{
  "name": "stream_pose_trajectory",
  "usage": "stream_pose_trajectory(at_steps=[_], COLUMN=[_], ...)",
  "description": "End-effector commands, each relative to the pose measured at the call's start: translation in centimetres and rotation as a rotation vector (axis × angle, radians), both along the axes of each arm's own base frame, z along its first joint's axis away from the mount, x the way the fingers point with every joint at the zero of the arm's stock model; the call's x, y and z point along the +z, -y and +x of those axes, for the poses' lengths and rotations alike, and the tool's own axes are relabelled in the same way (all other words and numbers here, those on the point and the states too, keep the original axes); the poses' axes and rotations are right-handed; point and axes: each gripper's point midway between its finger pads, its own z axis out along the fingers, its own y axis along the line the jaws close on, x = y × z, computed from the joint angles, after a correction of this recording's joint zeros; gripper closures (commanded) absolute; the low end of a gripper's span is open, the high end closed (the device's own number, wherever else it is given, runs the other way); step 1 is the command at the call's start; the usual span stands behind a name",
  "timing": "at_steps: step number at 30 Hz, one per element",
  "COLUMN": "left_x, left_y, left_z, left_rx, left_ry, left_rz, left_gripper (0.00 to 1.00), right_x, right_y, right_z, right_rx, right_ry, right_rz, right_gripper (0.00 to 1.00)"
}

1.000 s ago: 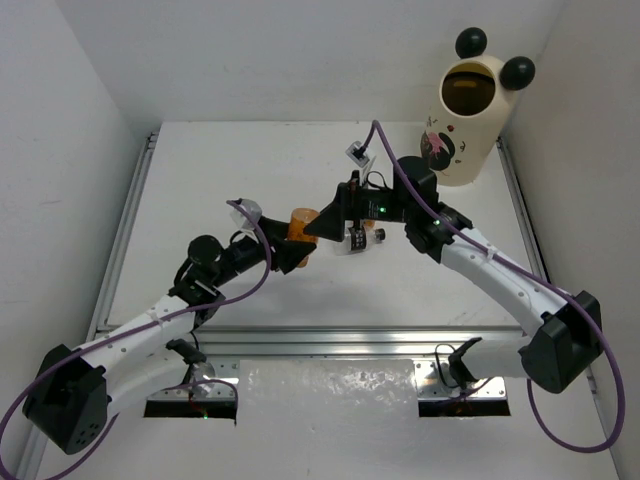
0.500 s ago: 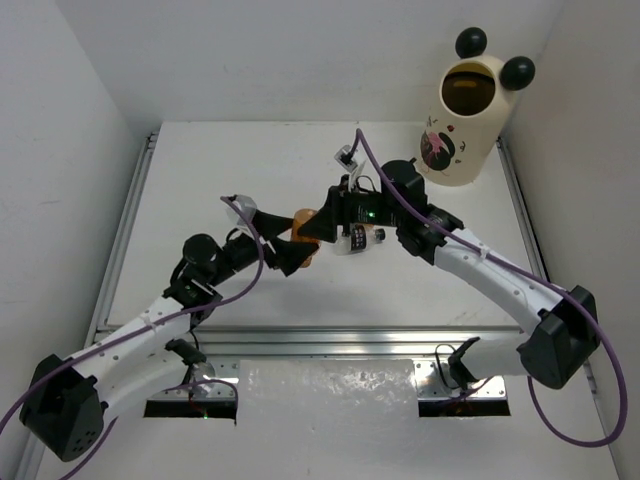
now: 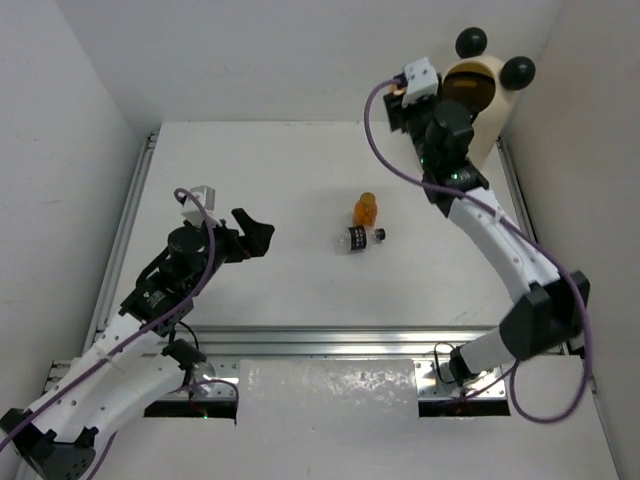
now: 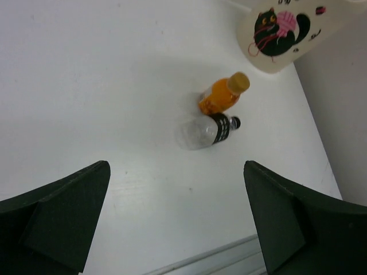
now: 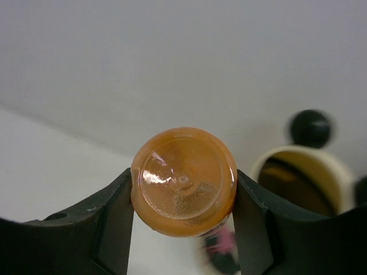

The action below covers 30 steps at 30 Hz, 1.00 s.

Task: Put the plastic bottles in the bin

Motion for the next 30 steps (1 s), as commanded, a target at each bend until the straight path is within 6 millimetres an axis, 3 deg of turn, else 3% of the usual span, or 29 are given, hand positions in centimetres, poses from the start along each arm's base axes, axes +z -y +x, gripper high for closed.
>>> stream_pose_trajectory(at_steps=[1,2,3,5,6,7,8,10,12,14,15,17,18,21,22,24,25,27,28,29,30], left_x=[-3.6,-5.2,-5.5,-7.2,-7.7,-8.2,-8.4,-8.7,-8.2,-8.0,-7.7,-7.4,-7.1,-6.8,-7.0,-6.8,-7.1,-6.0,-8.0,-8.3,-8.9], left_y=[0.8,2.0,2.7,3.2,3.2,3.2,3.2,3.4,3.8,4.1,4.1,4.5,4.9,7.4,8.3,9.7,10.8,12.7,13.7,14.4,15.7], left_z=[-1.4,-2.2,-2.3,-2.7,-2.6,-2.5,-2.3,-2.0,-1.7,-1.3,-1.0,-0.3,-0.2,0.6,1.6,2.5,3.7,5.1,6.0,6.6,7.4], left_rx=[-0.054,-0.128,-0.161,-0.189,-0.187,-0.182,-0.182,-0.187,-0.200,-0.204,-0.196,-0.200,-0.215,-0.299,-0.315,-0.343,-0.369,-0.446,-0.506,-0.534,-0.586], left_ry=[-0.093,-0.132,-0.136,-0.179,-0.181,-0.191,-0.191,-0.204,-0.196,-0.193,-0.184,-0.163,-0.153,-0.134,-0.112,-0.077,-0.044,0.026,0.038,0.056,0.091], left_rz=[-0.017,-0.038,-0.051,-0.050,-0.045,-0.034,-0.027,-0.010,-0.011,-0.010,-0.011,-0.018,-0.026,-0.044,-0.040,-0.022,-0.013,0.020,0.119,0.167,0.247], left_gripper=[0.00,0.00,0.00,0.00,0.00,0.00,0.00,0.00,0.00,0.00,0.00,0.00,0.00,0.00,0.00,0.00,0.00,0.00,0.00,0.01,0.00], right_x=[4.7,4.9,5.6,4.6,4.2,4.5,2.2,0.1,-2.3,-3.5,-3.8,-2.9,-2.5,0.3,1.4,1.9,0.9,-0.3,-4.0,-2.4,-5.8], right_y=[8.1,10.1,10.8,13.7,14.3,15.8,16.5,17.9,17.9,18.1,18.1,18.2,18.0,15.6,15.0,11.8,10.9,7.4,6.3,5.6,3.8], right_z=[5.7,7.0,9.3,12.1,14.3,15.0,16.3,17.1,18.0,18.4,18.6,18.5,18.4,16.5,14.4,11.8,8.6,5.2,3.2,0.4,-1.7], right_rx=[-0.329,-0.381,-0.407,-0.474,-0.497,-0.533,-0.539,-0.550,-0.525,-0.521,-0.523,-0.535,-0.534,-0.478,-0.460,-0.343,-0.280,-0.095,-0.049,0.004,0.080], right_ry=[0.250,0.256,0.258,0.201,0.189,0.192,0.152,0.099,0.044,0.022,0.012,0.003,-0.002,-0.010,-0.021,-0.048,-0.110,-0.177,-0.298,-0.286,-0.392], right_rz=[-0.216,-0.262,-0.274,-0.303,-0.305,-0.290,-0.295,-0.257,-0.250,-0.246,-0.248,-0.201,-0.184,-0.105,-0.064,0.019,0.041,0.125,0.208,0.258,0.323], right_gripper=[1.00,1.00,1.00,1.00,1.00,1.00,0.99,0.94,0.82,0.82,0.69,0.01,0.01,0.01,0.01,0.01,0.01,0.01,0.01,0.01,0.01])
